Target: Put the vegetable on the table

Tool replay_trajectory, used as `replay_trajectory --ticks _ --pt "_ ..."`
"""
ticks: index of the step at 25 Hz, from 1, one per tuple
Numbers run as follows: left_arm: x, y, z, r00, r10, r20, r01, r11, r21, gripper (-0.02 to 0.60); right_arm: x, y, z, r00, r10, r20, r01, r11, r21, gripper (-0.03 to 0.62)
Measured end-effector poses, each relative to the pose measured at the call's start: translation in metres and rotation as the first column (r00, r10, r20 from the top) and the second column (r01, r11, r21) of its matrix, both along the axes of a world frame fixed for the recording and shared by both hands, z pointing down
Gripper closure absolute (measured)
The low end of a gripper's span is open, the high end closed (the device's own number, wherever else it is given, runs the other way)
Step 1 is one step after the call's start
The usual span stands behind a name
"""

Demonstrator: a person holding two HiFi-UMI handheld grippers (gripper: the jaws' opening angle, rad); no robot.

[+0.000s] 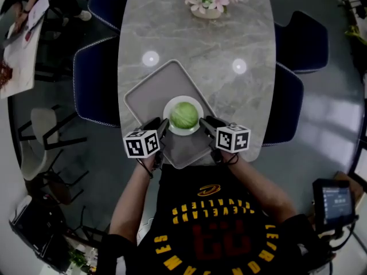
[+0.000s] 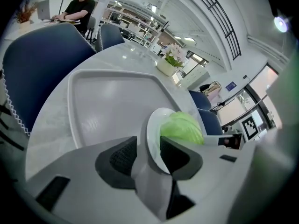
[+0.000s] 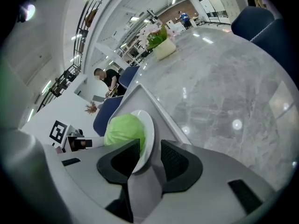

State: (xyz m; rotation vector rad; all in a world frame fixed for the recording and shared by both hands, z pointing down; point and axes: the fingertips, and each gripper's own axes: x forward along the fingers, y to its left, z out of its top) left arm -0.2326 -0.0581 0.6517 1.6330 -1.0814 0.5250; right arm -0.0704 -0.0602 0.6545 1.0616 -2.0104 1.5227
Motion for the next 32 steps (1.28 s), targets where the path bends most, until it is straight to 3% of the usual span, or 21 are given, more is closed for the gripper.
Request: replay_trajectory --ticks 8,14,21,25,27,32 --pt "0.000 0.002 0.002 0.999 0.034 0.012 -0.034 0.999 -0.023 0.436 -0.005 0.006 0.007 1.000 -0.021 -0.023 0.020 0.999 -0.041 0.453" --pt "0.002 0.006 0.000 0.992 0.111 0.068 -0.109 0.994 -0.029 0.436 -0.008 0.004 0.001 1.000 0.003 -0.026 -0.004 0.998 -0.065 0.453" --pt "0.013 0.006 0.003 0.985 0.137 0.107 -0.133 0.990 -0.039 0.463 -0.009 0.002 0.003 0.999 0.009 -0.031 -0.011 0.998 -0.068 0.453" --pt "0.012 0.010 0.010 0.996 0.079 0.039 -0.077 0.995 -0.069 0.463 -0.011 0.008 0.010 1.000 0.003 -0.023 -0.005 0.997 -0.083 0.454" --pt "0.010 0.008 0.017 0.998 0.055 0.006 -0.054 0.995 -0.083 0.479 -0.016 0.008 0.015 1.000 0.001 -0.009 -0.002 0.996 -0.091 0.511" --pt "0.011 0.003 0.018 0.999 -0.003 -0.035 0.000 0.995 -0.102 0.514 -0.010 0.002 0.019 1.000 0.000 -0.021 -0.002 0.996 -0.094 0.546"
